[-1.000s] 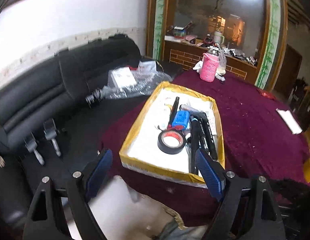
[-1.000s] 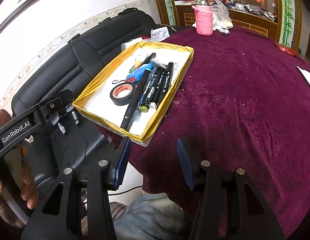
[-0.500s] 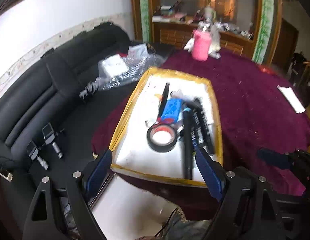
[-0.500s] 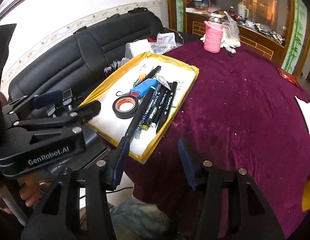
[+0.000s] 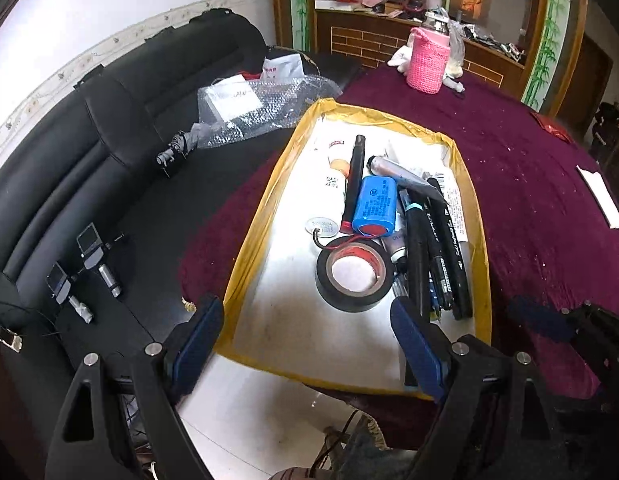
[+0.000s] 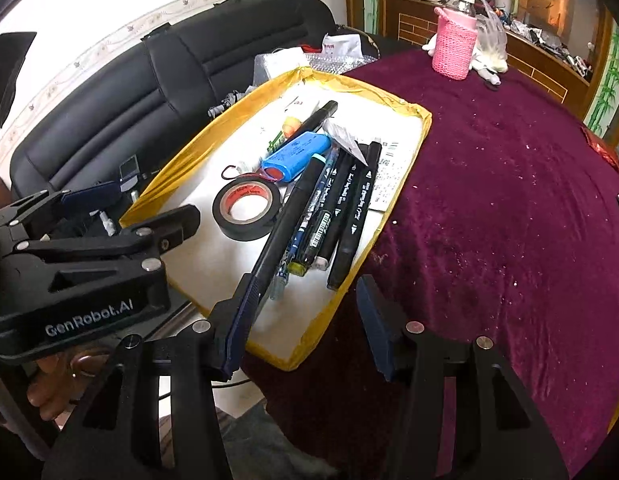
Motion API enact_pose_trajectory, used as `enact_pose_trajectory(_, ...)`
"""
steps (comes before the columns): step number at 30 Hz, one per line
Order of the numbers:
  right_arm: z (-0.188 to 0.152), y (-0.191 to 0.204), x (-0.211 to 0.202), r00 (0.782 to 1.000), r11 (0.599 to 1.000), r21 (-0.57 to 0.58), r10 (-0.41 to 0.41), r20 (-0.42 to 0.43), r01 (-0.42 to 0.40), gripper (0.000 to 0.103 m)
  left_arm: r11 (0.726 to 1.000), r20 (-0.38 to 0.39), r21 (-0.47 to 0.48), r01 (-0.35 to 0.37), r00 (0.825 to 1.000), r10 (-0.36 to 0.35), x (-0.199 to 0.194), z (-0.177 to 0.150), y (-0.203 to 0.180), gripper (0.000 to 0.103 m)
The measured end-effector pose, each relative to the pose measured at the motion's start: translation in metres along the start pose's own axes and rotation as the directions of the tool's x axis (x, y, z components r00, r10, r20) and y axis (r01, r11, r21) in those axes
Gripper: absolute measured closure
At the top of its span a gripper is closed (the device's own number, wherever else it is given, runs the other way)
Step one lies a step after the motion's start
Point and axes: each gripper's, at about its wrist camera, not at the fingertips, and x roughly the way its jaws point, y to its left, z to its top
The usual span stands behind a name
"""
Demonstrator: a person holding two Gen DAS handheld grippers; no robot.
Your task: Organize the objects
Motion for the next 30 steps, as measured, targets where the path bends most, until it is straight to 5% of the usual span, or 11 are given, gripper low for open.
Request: enact_pose_trajectory(30, -0.002, -0.012, 0.005, 1.0, 0.998, 0.056, 0.012, -0.011, -0.012, 0.051, 0.999, 0.045, 0.014, 0.038, 0.998, -0.039, -0.006, 0.001, -0.008, 0.018)
